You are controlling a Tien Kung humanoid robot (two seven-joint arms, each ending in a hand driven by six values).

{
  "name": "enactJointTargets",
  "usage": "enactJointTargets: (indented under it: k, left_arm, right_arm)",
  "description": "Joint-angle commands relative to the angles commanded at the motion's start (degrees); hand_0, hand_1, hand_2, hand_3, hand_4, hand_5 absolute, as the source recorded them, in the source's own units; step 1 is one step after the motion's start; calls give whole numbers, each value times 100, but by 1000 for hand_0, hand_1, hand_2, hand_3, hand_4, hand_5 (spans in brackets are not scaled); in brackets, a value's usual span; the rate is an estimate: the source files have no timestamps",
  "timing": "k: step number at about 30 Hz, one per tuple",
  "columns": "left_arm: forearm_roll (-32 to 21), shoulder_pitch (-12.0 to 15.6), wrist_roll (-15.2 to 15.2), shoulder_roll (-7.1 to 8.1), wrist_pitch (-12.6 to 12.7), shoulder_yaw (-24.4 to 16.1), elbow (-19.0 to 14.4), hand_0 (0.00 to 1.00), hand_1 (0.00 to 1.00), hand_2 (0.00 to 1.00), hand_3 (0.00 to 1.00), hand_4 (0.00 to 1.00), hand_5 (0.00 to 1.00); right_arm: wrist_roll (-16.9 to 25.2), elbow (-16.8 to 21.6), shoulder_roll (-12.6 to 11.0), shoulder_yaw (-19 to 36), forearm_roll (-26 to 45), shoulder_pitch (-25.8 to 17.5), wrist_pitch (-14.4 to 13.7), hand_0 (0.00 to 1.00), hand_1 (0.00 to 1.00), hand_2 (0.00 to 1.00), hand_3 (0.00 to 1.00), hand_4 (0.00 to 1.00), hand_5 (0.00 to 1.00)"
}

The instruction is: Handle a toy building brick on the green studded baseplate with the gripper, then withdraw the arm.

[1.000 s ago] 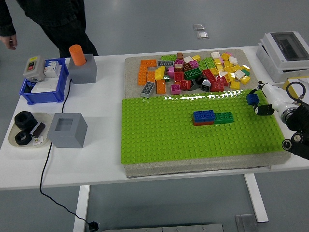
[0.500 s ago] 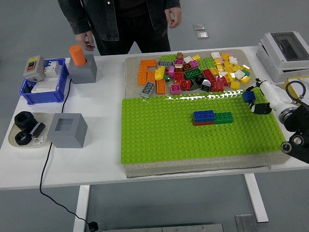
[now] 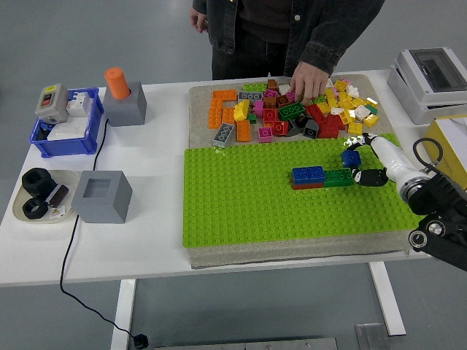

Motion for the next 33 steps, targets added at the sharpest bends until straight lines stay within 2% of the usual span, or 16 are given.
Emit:
enactJointTargets:
  k: [8, 14, 33]
  left_arm:
    - [-17, -1, 0, -2, -3, 9, -1, 849, 895, 854, 631, 906, 421]
    - [-21, -11, 0, -4, -2, 10, -2, 849, 895, 853, 632, 907, 422]
    - [-49, -21, -17, -4, -13, 45, 0, 848, 892, 852, 631, 910, 428]
  right_arm:
    - [37, -12, 232, -35, -52, -67, -53, 998, 998, 998, 575, 568, 2]
    - [90, -180, 376, -125, 18, -16, -65, 998, 998, 996, 576, 567, 2]
    - [188, -470, 537, -336, 191, 27, -54, 998, 998, 994, 576, 566, 2]
